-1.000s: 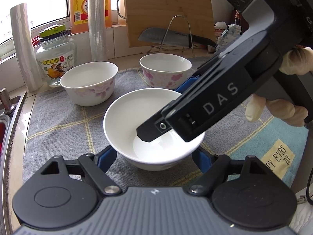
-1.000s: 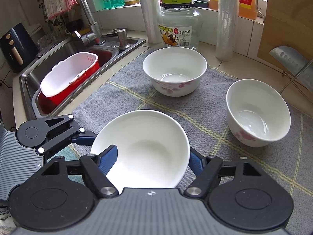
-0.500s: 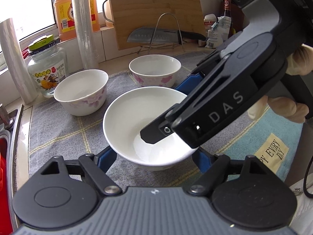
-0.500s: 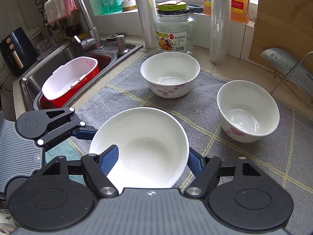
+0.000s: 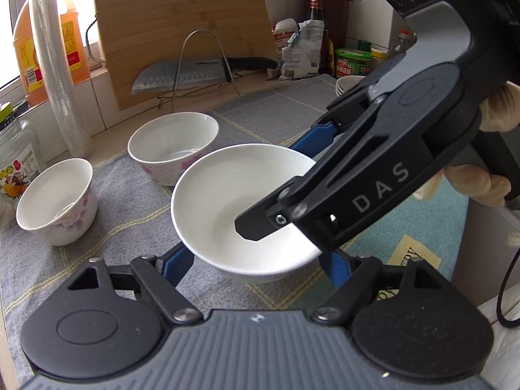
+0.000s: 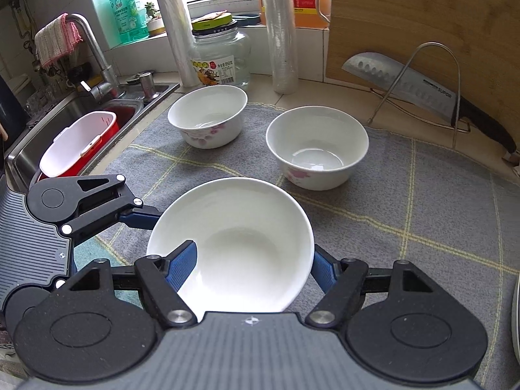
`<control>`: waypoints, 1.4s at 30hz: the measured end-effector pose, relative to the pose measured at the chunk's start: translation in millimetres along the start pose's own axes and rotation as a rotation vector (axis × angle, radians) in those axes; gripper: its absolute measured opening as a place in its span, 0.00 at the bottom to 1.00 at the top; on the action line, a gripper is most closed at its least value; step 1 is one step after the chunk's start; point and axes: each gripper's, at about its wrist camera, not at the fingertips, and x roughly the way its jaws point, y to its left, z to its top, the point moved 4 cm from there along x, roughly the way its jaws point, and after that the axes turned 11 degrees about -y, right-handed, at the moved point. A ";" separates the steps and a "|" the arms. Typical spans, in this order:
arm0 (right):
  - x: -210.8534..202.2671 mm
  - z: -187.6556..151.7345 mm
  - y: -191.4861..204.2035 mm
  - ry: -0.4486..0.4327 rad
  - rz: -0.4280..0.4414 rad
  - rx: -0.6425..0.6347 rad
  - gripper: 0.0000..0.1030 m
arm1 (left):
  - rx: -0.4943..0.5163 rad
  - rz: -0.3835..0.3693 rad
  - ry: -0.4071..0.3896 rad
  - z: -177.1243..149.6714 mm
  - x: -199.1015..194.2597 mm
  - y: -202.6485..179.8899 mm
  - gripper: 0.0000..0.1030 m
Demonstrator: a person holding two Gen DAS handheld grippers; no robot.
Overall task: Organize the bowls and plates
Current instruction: 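Lift the white bowl with the right tool and carry it toward the plate stack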
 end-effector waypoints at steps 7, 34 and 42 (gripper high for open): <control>-23.6 -13.0 -34.5 -0.010 -0.088 0.048 0.77 | 0.035 -0.086 -0.009 15.8 26.6 -26.4 0.81; -22.7 -25.9 -111.2 -0.008 -0.181 0.083 0.77 | 0.022 -0.149 0.007 41.7 94.7 -57.4 0.81; -17.9 -27.0 -114.2 -0.001 -0.173 0.093 0.79 | 0.024 -0.141 0.009 42.8 95.0 -57.7 0.81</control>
